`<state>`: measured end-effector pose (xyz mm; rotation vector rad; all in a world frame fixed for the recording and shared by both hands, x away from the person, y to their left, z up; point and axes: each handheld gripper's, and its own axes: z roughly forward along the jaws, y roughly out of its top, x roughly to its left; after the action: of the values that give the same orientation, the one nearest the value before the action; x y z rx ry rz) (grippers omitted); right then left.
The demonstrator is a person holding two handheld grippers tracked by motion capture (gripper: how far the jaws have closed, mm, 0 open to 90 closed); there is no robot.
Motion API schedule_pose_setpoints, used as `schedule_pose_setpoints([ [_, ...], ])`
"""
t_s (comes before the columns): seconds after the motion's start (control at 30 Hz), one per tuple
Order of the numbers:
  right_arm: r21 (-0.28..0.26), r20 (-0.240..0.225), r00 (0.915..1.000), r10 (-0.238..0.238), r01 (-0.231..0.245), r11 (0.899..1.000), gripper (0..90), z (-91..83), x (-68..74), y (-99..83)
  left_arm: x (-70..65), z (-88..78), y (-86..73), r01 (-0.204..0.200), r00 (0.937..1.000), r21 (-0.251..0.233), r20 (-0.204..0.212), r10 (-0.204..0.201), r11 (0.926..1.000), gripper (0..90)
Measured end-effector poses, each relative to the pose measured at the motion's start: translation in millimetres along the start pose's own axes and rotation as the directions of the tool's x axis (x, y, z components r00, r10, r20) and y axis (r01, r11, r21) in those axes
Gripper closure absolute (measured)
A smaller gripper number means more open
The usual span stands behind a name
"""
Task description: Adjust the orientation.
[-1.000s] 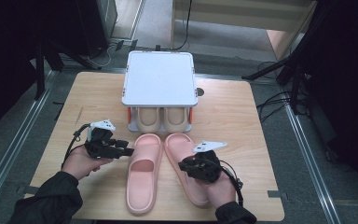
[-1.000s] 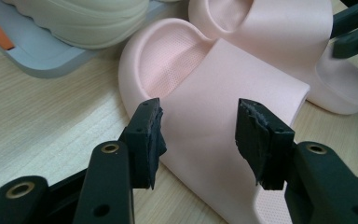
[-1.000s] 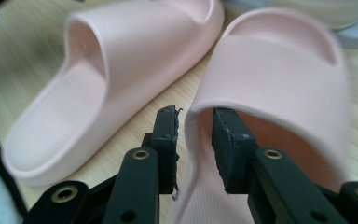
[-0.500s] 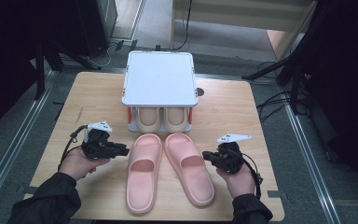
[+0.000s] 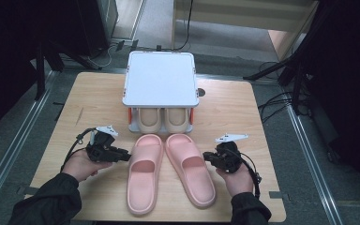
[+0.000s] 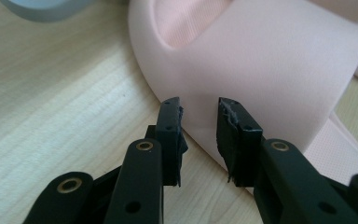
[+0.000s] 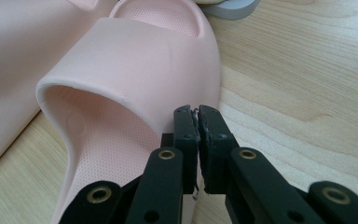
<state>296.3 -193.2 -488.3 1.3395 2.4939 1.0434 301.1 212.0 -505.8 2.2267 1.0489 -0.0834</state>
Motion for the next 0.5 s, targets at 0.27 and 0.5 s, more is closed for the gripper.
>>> schedule_pose_setpoints([
  [0.27,0.004,-0.004,0.9999,-0.013,0.013,1.0,87.3,2.4,3.9,0.6,-6.4,4.1,2.5,-0.007,0.9998,0.002,0.02,0.007,1.0,70.3],
  [0.5,0.006,-0.008,0.9998,-0.017,0.017,1.0,87.3,5.4,7.0,0.3,-14.7,8.9,4.8,-0.019,0.9987,0.009,0.048,0.019,0.9998,70.2],
])
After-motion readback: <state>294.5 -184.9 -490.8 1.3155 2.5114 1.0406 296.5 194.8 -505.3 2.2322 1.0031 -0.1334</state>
